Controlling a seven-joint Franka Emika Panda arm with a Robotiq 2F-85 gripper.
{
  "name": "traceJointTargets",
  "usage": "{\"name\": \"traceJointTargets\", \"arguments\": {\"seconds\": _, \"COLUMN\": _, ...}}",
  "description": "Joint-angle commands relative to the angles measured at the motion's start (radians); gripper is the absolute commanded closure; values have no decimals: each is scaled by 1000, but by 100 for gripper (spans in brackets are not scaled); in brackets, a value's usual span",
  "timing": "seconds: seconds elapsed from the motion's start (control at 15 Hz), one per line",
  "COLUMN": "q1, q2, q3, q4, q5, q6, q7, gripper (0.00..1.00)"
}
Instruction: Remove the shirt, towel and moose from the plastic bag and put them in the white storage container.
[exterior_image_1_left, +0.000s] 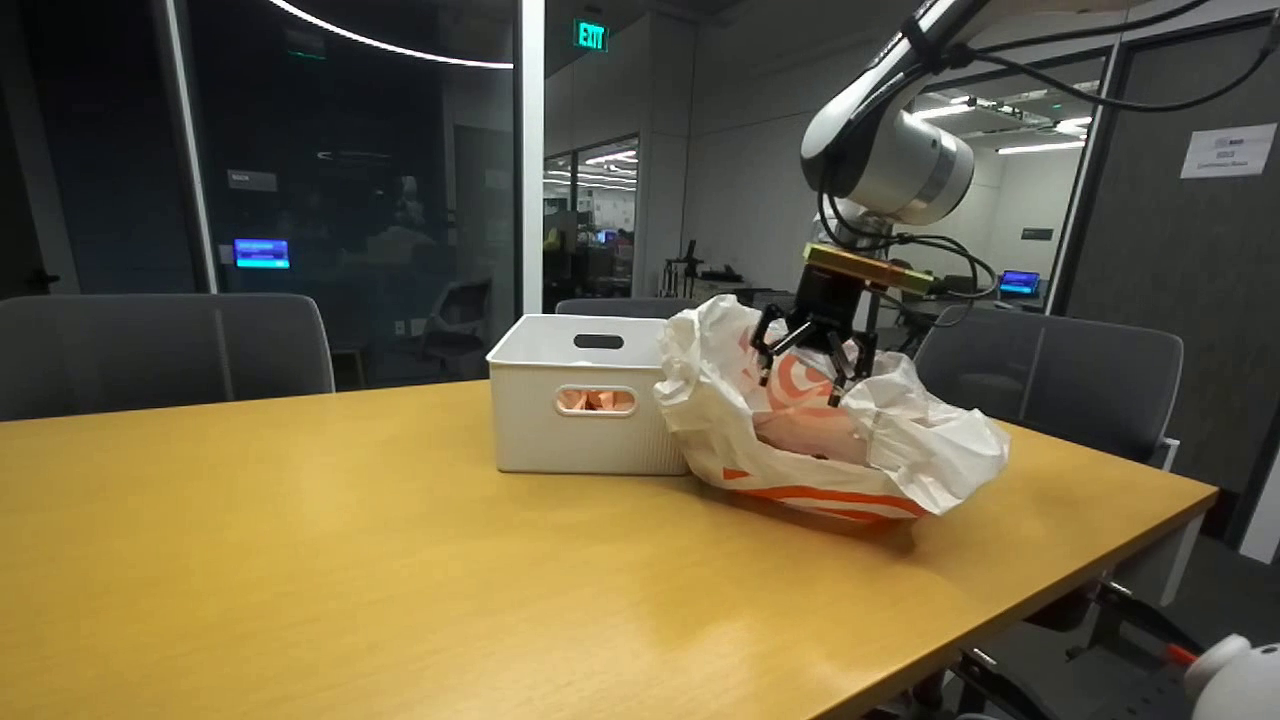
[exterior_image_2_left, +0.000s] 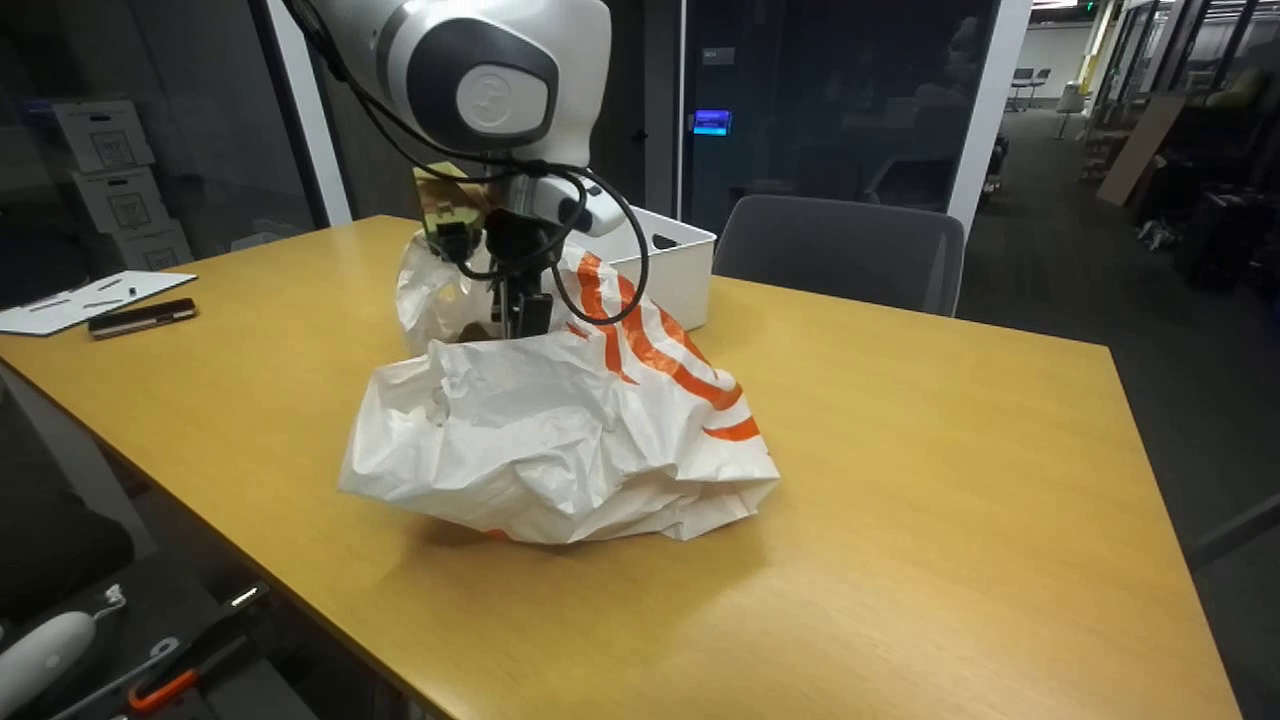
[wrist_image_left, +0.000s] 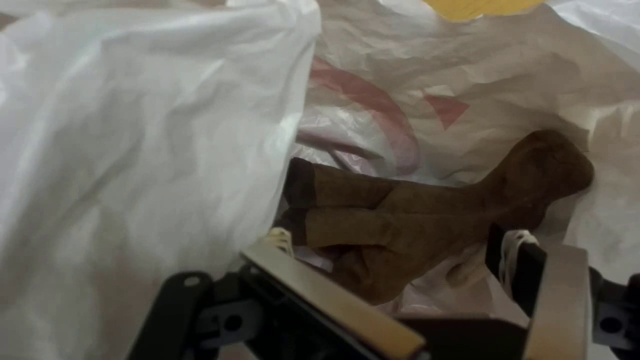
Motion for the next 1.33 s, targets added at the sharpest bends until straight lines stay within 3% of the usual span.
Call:
{"name": "traceJointTargets", "arguments": {"seconds": 0.0, "q1": -13, "q2": 23, "q3": 8, "q4": 17, "q5": 59, "q6": -57, "q7": -157, "gripper": 0}}
{"name": "traceJointTargets", "arguments": {"seconds": 0.33, "q1": 0, "q2": 77, "q3": 18, "q4": 39, "q5": 24, "q6": -106, "q7": -234, "gripper": 0}}
{"name": "traceJointTargets", "arguments": {"seconds": 0.93, "q1": 44, "q2": 207, "q3": 20, "q4": 115, "q5": -228, "q6": 61, "q7": -261, "gripper": 0}}
{"name": "traceJointTargets", "arguments": {"seconds": 1.27, "q1": 29, "q2": 252, "q3": 30, "q4": 136, "q5": -248, "q6": 102, "q7": -315, "gripper": 0}}
